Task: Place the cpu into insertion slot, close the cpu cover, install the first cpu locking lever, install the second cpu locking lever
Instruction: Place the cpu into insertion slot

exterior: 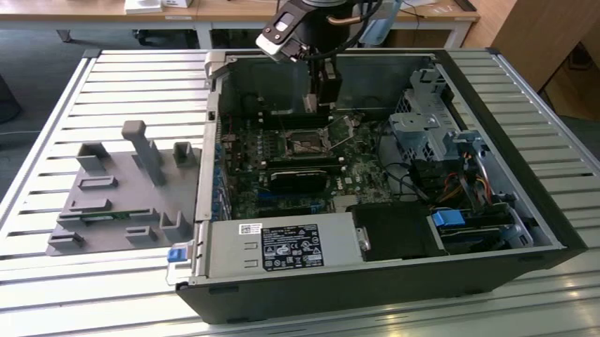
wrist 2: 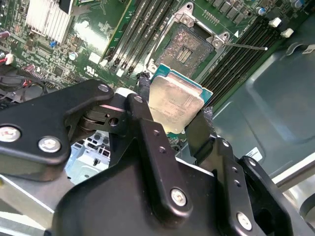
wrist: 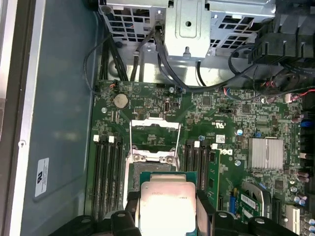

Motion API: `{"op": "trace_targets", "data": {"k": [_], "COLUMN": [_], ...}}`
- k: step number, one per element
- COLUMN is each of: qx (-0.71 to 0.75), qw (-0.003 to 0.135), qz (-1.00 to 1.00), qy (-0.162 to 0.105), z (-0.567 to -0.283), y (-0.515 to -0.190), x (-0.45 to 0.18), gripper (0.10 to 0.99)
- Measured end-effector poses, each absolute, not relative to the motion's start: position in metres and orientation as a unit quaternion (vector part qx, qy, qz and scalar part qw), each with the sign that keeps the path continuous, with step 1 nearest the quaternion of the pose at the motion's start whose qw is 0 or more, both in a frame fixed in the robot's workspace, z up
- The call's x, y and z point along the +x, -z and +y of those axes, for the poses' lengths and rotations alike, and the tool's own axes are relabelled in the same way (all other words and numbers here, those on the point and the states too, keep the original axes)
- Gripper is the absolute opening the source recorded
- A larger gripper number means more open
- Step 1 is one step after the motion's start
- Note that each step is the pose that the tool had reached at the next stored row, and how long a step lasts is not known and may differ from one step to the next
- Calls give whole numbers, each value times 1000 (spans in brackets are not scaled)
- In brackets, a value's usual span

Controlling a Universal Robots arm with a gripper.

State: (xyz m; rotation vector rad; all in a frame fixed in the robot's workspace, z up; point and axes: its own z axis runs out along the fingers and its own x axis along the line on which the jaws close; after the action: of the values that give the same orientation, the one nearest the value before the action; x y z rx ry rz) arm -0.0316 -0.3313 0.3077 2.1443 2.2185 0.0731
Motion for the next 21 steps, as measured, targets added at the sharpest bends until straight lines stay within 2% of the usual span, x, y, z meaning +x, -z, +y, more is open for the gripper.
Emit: {"op": "trace_targets", "data": {"k": [21], "qx": [695], "qw": [27], "qz": [718], "qy": [-23], "z": [-330], "y": [-293], "x": [-32], "gripper": [541]}}
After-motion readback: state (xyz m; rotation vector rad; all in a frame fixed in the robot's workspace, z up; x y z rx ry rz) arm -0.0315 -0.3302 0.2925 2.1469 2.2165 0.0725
